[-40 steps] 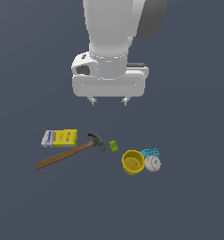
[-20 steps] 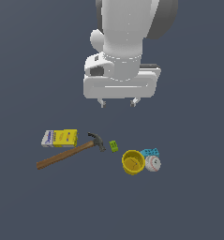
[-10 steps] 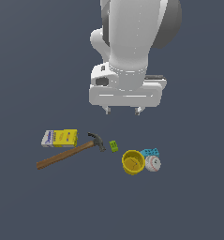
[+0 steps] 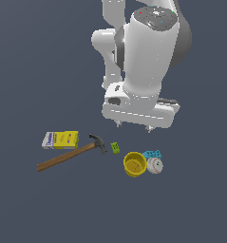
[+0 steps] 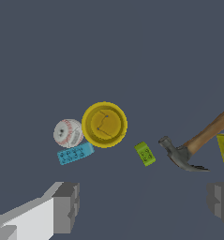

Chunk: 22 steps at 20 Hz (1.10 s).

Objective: Pick up a designated object from a clutter of objects.

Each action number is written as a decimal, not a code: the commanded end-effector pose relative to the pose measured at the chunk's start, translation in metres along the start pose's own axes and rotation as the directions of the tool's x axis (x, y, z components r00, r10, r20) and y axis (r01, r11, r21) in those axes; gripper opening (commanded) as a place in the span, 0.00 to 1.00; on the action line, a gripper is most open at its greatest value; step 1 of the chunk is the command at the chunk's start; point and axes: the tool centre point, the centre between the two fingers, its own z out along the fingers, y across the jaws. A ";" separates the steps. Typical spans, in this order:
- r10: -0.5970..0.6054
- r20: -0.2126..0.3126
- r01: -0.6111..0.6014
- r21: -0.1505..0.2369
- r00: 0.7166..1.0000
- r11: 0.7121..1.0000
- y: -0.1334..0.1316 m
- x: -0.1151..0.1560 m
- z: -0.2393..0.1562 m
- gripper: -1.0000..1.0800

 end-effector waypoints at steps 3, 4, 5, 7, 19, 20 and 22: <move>0.100 0.007 -0.100 0.003 0.995 0.995 -0.019 0.007 0.022 0.96; 0.122 0.008 -0.122 0.003 0.993 0.993 -0.023 0.008 0.028 0.96; 0.143 0.009 -0.143 0.003 0.990 0.990 -0.027 0.010 0.033 0.96; 0.186 0.012 -0.187 0.003 0.982 0.982 -0.036 0.012 0.043 0.96; 0.434 0.020 -0.434 -0.009 0.901 0.901 -0.085 0.019 0.109 0.96; 0.454 0.020 -0.454 -0.010 0.891 0.891 -0.089 0.019 0.115 0.96; 0.490 0.019 -0.490 -0.013 0.871 0.872 -0.096 0.019 0.126 0.96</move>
